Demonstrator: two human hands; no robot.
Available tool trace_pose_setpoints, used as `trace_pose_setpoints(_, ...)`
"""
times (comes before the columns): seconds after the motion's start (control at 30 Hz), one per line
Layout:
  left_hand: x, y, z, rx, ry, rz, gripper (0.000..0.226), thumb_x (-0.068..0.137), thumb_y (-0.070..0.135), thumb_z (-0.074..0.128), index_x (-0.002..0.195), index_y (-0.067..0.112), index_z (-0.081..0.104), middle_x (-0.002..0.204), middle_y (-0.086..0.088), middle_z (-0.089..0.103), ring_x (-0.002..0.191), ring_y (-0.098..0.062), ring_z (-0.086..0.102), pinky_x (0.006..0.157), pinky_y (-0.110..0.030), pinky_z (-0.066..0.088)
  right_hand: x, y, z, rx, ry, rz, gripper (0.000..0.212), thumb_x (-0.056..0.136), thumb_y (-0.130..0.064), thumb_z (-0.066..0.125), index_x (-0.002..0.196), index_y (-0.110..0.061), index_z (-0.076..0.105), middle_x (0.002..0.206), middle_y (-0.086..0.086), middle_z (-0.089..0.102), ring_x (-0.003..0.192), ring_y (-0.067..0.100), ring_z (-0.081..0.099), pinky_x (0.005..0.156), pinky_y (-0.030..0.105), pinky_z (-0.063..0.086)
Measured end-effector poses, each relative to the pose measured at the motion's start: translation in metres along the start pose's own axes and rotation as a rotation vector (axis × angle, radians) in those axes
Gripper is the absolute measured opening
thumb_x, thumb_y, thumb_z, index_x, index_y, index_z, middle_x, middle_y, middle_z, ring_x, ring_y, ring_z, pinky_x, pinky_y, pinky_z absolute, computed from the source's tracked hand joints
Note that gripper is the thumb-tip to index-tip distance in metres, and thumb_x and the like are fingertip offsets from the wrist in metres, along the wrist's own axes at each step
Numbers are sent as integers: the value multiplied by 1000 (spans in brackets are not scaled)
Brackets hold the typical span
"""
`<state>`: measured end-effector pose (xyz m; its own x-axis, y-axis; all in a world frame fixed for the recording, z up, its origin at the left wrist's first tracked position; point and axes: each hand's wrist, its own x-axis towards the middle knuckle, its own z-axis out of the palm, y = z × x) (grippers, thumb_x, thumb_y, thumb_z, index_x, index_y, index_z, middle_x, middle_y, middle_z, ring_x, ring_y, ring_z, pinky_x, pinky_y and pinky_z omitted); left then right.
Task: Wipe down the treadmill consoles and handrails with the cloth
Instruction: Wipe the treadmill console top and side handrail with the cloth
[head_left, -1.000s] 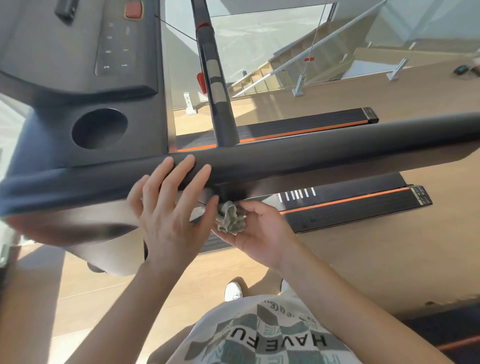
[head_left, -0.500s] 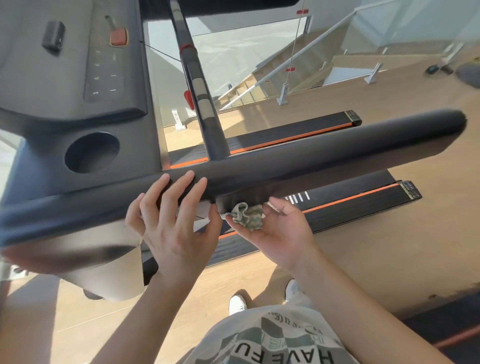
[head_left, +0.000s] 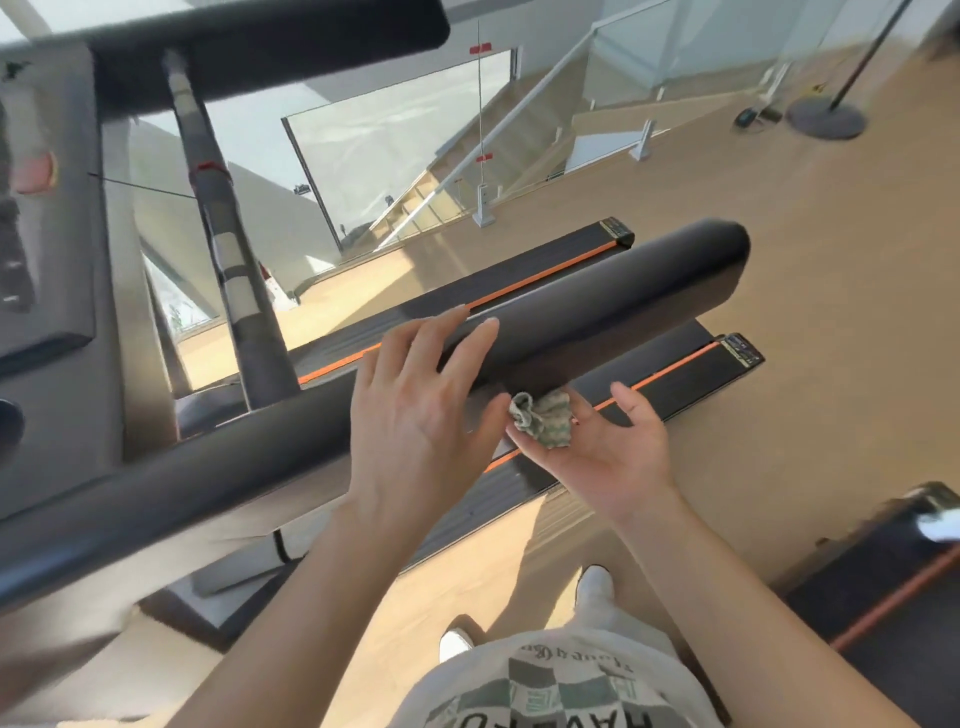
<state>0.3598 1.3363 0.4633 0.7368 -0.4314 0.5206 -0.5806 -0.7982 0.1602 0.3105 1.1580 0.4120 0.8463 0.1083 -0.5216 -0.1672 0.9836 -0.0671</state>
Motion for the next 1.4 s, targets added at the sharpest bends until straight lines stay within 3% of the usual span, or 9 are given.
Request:
trace_pose_setpoints(0.1, 25, 31, 18, -21, -1, 20, 50, 88, 36, 73, 132, 16, 65, 134, -8, 64, 119, -32, 58, 93, -49, 50, -4, -41, 1, -4, 21, -42, 54, 98, -43, 50, 131, -2, 59, 131, 27, 61, 119, 50, 59, 99, 64, 44)
trace_pose_setpoints(0.37, 83, 93, 71, 110, -88, -25, 50, 91, 47, 66, 135, 22, 62, 134, -2, 64, 116, -28, 58, 91, -45, 47, 0, -149, -5, -32, 60, -138, 51, 99, -43, 45, 128, -3, 61, 131, 24, 63, 120, 44, 61, 111, 59, 37)
trace_pose_setpoints(0.63, 87, 110, 88, 174, 71, -127, 49, 90, 58, 66, 121, 20, 72, 113, -2, 73, 100, -25, 65, 84, -41, 50, 9, -215, -10, -282, -4, -364, 46, 102, -21, 28, 135, -7, 58, 128, 8, 68, 123, 23, 62, 101, 38, 50)
trace_pose_setpoints(0.77, 91, 116, 92, 159, 114, -183, 47, 85, 58, 70, 114, 21, 73, 107, -1, 73, 96, -25, 64, 80, -42, 49, 15, -228, -9, -857, -3, -621, 45, 94, -22, 42, 135, -23, 59, 137, -10, 62, 133, 5, 50, 113, 34, 39)
trace_pose_setpoints(0.83, 93, 119, 96, 162, 141, -213, 48, 83, 60, 72, 110, 20, 74, 102, -2, 72, 93, -24, 63, 77, -40, 48, 19, -234, -9, -1173, -68, -760, 52, 88, -20, 46, 139, -20, 56, 142, -10, 57, 136, 2, 46, 114, 30, 38)
trace_pose_setpoints(1.0, 98, 126, 103, 200, 205, -248, 50, 77, 66, 73, 98, 20, 75, 91, -1, 70, 83, -25, 63, 70, -36, 43, 24, -236, 7, -1653, -364, -1161, 54, 84, -18, 53, 135, -1, 59, 143, 8, 55, 142, 26, 41, 116, 47, 36)
trace_pose_setpoints(1.13, 102, 130, 106, 216, 235, -273, 52, 75, 68, 74, 92, 19, 74, 87, 0, 68, 78, -27, 62, 66, -39, 41, 23, -230, 11, -2032, -529, -1364, 52, 78, -12, 67, 129, -5, 66, 141, 4, 59, 142, 34, 39, 112, 58, 34)
trace_pose_setpoints(1.27, 104, 130, 108, 224, 234, -280, 54, 74, 69, 76, 91, 18, 73, 86, -2, 68, 78, -30, 63, 65, -40, 41, 30, -254, 15, -2092, -587, -1355, 46, 82, -6, 67, 128, -7, 67, 139, 2, 60, 137, 30, 45, 111, 51, 39)
trace_pose_setpoints(1.4, 108, 135, 109, 235, 214, -324, 55, 74, 70, 75, 90, 17, 73, 87, -2, 68, 79, -30, 63, 68, -42, 42, 46, -291, 32, -1885, -499, -928, 38, 94, -13, 55, 129, -8, 65, 136, -2, 63, 133, 17, 53, 110, 33, 41)
